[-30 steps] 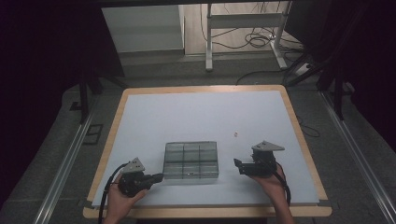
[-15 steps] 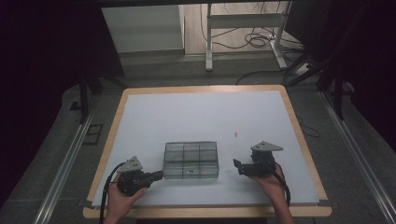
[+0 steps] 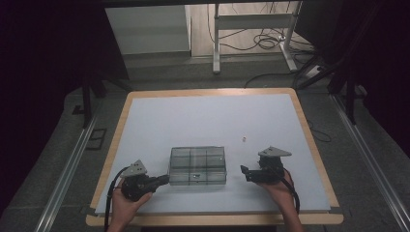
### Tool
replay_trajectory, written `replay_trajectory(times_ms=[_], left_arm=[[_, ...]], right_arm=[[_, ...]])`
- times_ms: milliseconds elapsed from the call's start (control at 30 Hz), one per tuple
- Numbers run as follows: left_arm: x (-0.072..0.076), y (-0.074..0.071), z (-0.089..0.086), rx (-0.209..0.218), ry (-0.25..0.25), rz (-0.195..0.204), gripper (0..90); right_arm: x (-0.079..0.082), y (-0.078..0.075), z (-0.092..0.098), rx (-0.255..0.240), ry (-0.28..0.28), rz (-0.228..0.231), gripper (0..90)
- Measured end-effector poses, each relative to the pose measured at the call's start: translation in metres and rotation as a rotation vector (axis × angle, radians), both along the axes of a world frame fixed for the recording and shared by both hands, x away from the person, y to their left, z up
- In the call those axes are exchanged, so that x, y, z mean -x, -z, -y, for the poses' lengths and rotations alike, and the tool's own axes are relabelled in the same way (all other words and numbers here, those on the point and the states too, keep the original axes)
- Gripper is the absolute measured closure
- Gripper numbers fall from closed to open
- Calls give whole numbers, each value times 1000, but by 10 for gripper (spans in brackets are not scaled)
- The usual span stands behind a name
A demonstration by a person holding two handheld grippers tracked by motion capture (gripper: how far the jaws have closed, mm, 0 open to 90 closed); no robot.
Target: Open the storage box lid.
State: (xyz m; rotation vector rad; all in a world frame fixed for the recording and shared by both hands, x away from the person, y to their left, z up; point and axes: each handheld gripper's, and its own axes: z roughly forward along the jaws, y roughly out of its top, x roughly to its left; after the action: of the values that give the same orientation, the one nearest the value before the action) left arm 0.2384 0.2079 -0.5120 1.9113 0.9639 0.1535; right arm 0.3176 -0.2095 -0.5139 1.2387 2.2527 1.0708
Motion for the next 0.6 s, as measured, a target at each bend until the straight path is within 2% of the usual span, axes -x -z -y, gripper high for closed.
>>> replay_trajectory(times_ms=[600], left_arm=[[-3, -5, 1, 14, -14, 11, 900]], right_arm=[[0, 0, -2, -1, 1, -1, 105]])
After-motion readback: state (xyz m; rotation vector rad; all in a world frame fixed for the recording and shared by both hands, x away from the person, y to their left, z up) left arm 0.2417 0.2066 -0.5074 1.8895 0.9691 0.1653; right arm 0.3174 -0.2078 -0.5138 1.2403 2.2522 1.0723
